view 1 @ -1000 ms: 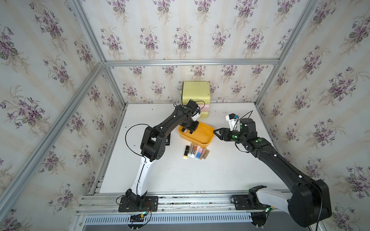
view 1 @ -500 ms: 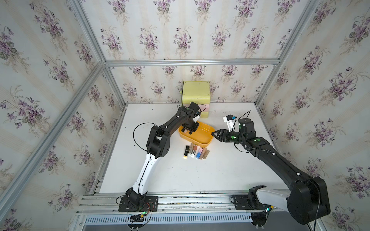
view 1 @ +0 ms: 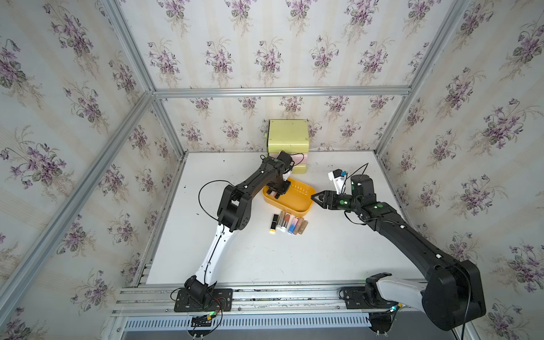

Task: Put the lipstick into the storage box
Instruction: Place the lipstick in the storage box.

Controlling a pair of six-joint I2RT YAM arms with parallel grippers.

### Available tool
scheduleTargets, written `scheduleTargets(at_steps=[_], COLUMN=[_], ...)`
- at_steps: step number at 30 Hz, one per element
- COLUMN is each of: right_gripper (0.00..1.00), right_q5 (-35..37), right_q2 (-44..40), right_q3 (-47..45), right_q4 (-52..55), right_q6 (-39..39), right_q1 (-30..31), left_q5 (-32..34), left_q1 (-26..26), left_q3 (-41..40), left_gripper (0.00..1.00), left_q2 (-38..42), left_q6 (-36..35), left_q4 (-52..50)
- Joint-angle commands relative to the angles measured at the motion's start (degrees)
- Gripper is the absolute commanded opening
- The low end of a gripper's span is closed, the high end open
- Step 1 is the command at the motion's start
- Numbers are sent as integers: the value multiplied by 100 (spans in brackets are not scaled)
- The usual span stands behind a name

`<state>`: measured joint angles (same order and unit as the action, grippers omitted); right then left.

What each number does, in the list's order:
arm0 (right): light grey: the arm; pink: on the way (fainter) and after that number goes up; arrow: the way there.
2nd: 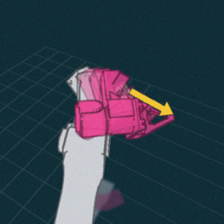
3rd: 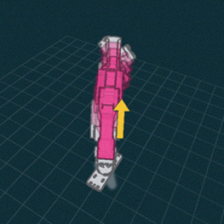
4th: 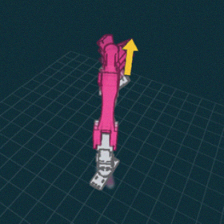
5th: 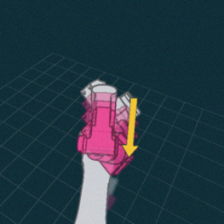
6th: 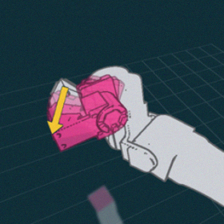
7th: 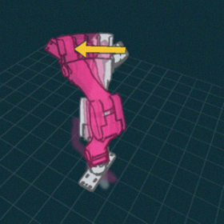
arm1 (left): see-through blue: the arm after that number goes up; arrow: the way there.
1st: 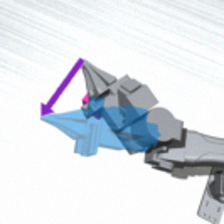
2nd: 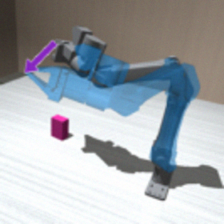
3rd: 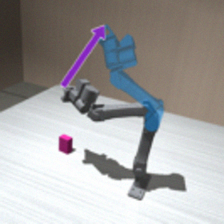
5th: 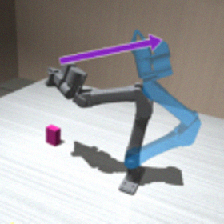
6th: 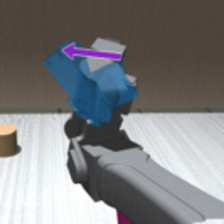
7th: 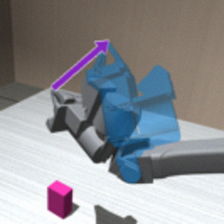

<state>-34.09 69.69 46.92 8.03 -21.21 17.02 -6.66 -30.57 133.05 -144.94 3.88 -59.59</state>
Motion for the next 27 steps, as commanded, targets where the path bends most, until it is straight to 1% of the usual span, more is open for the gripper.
scheduleTargets(at_steps=[1,2,4,5,8,13,18,19,22,25,27], right_gripper=[60,60,60,60,59,59,59,59,59,59,58], right_q5=[-44,-51,-48,-63,-112,-240,-307,-302,-279,-185,51], right_q2=[-48,-60,-83,-95,-114,-170,-278,-293,-333,-358,-347], right_q3=[4,11,24,27,45,40,11,12,20,20,36], right_q4=[22,22,18,15,6,-38,-50,-40,-6,68,256], right_q6=[4,-6,-27,-40,-105,-246,-374,-395,-450,-480,-481], right_q1=[4,4,3,4,4,12,71,89,180,303,394], left_q5=[-11,-16,-50,-77,-155,-355,-477,-487,-572,-695,-730], left_q1=[28,24,25,24,26,24,30,25,25,24,16], left_q3=[45,37,19,-23,-278,-889,-2058,-2255,-2884,-3589,-4124], left_gripper=[31,33,43,45,49,53,54,59,60,62,62], left_q2=[-3,37,163,275,713,1630,2815,3010,3651,4209,4604], left_q6=[16,23,46,54,69,177,305,328,395,453,519], left_q4=[-114,-119,-113,-72,125,452,865,901,974,1016,1093])
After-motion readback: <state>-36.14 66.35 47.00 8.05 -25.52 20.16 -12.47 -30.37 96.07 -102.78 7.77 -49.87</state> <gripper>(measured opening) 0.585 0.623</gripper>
